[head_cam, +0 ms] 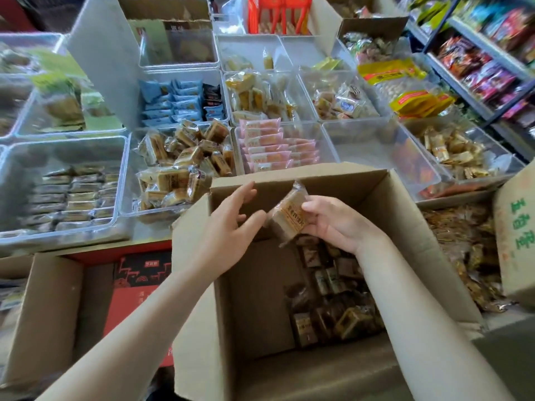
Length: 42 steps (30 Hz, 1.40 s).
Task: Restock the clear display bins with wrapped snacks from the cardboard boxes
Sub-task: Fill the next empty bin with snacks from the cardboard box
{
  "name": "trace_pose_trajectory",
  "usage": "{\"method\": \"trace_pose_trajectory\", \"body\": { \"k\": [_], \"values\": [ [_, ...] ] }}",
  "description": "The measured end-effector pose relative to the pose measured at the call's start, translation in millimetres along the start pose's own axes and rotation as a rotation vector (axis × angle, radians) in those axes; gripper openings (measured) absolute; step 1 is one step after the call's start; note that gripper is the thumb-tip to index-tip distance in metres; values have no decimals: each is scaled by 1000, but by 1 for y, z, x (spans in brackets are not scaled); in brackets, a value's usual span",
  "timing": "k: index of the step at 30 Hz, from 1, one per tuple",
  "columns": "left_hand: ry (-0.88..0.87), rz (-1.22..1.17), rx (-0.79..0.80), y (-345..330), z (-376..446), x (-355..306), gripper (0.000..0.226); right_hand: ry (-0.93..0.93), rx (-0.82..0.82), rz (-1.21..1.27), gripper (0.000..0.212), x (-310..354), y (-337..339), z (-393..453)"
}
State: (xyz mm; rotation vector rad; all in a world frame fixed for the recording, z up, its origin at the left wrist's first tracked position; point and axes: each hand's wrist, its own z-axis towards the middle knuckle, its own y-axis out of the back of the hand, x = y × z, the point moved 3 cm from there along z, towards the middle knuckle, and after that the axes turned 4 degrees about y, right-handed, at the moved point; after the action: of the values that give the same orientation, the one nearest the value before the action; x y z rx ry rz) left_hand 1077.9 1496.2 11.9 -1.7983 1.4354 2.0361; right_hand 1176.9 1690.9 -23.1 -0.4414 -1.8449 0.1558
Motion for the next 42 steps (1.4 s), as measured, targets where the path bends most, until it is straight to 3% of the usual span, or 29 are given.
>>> {"method": "trace_pose_trajectory", "body": {
  "k": [3,6,9,12,16,20,22,24,26,28,30,35,39,42],
  "values": [
    [113,-563,80,32,-21,15,54,57,109,36,45,10,-61,2],
    [130,-719,76,75,-28,48,41,52,129,2,48,10,-127,24],
    [155,-746,22,135,-32,99,35,23,75,-189,41,2,-197,57],
    [161,-675,-9,204,-39,163,41,22,-15,-493,31,-12,-261,94],
    [212,-573,7,281,-49,241,42,-4,31,-819,28,-41,-343,151],
    [257,-571,-9,325,-52,303,27,4,85,-945,27,-73,-404,198],
    [274,-498,-48,344,-50,335,25,0,37,-968,27,-85,-423,221],
    [295,-284,-146,360,-41,371,35,31,-51,-1029,28,-92,-432,245],
    [276,86,-215,370,-29,405,54,70,-168,-1086,28,-96,-437,273],
    [271,358,-194,366,-20,435,67,87,-257,-1117,27,-101,-440,300],
    [295,446,-149,357,-18,460,70,66,-276,-1141,28,-109,-446,327],
    [281,580,-242,341,-15,482,72,-6,-162,-1237,31,-141,-464,388],
    [260,614,-287,337,-13,486,72,-173,85,-1256,38,-173,-479,417],
    [222,650,-307,333,-13,489,73,-202,88,-1205,35,-183,-485,431]
  ]
}}
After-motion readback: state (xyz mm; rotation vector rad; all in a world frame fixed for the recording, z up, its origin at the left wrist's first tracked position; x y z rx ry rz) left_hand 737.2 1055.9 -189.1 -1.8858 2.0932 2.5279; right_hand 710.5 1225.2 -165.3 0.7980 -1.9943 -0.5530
